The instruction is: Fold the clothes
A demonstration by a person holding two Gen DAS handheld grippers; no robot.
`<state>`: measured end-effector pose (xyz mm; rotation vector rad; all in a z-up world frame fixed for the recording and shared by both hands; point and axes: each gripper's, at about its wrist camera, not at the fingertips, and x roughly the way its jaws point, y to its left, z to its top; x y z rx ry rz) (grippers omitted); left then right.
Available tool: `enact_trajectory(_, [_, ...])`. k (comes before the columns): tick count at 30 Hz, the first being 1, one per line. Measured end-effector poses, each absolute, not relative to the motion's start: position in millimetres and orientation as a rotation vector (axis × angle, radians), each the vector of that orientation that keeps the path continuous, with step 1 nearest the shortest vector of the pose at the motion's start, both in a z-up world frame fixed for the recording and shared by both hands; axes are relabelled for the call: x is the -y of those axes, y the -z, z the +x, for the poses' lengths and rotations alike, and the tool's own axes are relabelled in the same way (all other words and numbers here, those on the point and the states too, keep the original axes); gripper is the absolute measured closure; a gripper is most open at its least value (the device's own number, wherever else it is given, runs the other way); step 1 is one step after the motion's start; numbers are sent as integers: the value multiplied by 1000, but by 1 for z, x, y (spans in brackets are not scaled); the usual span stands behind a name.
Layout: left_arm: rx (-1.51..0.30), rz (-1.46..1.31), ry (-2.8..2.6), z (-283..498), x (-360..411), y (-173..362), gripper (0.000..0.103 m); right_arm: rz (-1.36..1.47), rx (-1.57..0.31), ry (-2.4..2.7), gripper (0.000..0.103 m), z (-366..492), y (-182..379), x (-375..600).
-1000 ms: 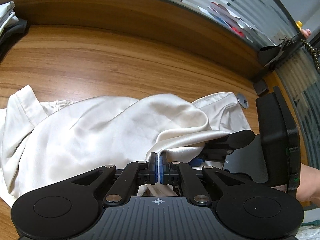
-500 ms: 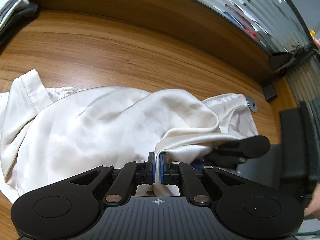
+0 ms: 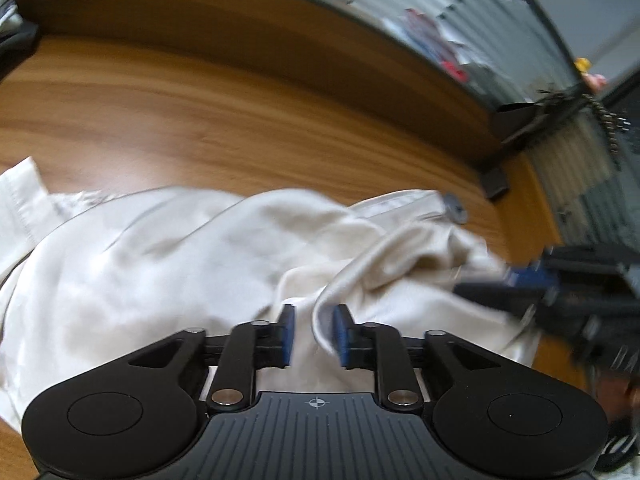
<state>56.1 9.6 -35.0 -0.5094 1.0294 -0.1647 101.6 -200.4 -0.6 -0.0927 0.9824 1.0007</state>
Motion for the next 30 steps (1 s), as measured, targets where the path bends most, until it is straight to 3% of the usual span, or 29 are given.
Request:
enact_trajectory(4, [-998,-517,236,57,1,20,61,82,-951,-934,94,125,-22,233])
enact_trajectory(5, [-994,-520,250,58,4,17,53,122,-950,-906,94,130,-22,240])
enact_trajectory(12, [-971,-466,363,58,30,-1,21,332,-984,-713,94,150,-3,283])
enact_trajectory(14, [-983,-455,397,62,39,0,17,411,-1001,-678,94,151,6,292])
enact_trajectory(20, [-1055,-362,429,84,76,16,17,590,-1018,-653,94,142,24,304])
enact_trajectory(22, [-1056,-343,417,87,81,20,27,618,-1009,-662,94,139,29,301])
enact_trajectory(24, [-1051,-325,400,89,83,21,52,629,-1003,-655,94,137,31,302])
enact_trajectory(27, [-1033,-313,358,88,81,20,83,638,-992,-633,94,134,35,308])
enact_trajectory(30, [-1013,-293,296,86,75,17,91,634,-975,-605,94,131,38,319])
